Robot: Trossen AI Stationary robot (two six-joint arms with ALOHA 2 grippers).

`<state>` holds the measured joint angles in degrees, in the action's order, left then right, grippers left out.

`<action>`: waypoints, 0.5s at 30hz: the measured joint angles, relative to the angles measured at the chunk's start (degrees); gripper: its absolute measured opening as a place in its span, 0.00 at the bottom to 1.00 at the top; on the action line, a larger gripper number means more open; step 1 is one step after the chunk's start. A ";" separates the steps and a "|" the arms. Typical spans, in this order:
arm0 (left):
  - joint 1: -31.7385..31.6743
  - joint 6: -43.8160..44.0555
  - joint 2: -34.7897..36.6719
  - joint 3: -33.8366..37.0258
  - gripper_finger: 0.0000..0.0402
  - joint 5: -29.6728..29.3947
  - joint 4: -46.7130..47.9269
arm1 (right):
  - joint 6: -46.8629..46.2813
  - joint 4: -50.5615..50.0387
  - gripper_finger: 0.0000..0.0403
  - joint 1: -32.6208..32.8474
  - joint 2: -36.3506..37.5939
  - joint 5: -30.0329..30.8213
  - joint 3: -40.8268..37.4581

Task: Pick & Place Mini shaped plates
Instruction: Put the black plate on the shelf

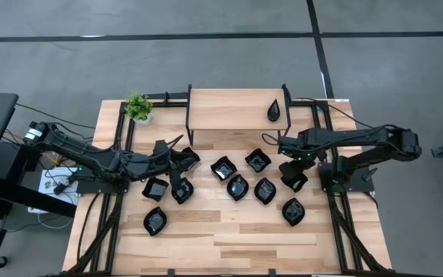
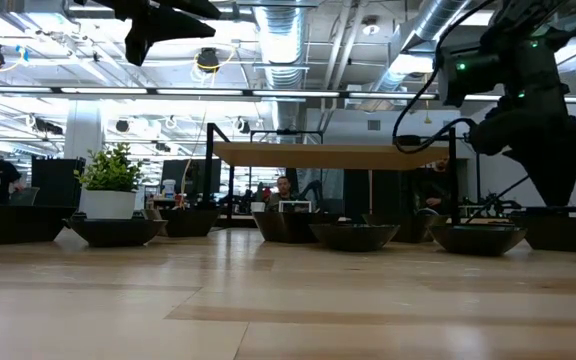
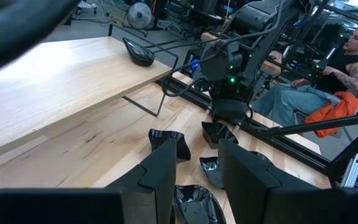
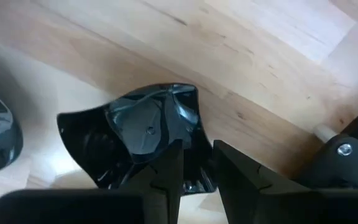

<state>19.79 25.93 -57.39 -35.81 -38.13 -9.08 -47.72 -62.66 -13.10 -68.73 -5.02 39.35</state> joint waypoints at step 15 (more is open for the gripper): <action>-0.02 -0.17 0.00 0.00 0.30 0.00 0.02 | -2.30 1.37 0.21 0.56 -3.84 -3.32 -0.04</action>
<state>19.77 25.76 -57.39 -35.81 -38.13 -9.06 -50.01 -61.29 -12.54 -72.57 -8.34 39.31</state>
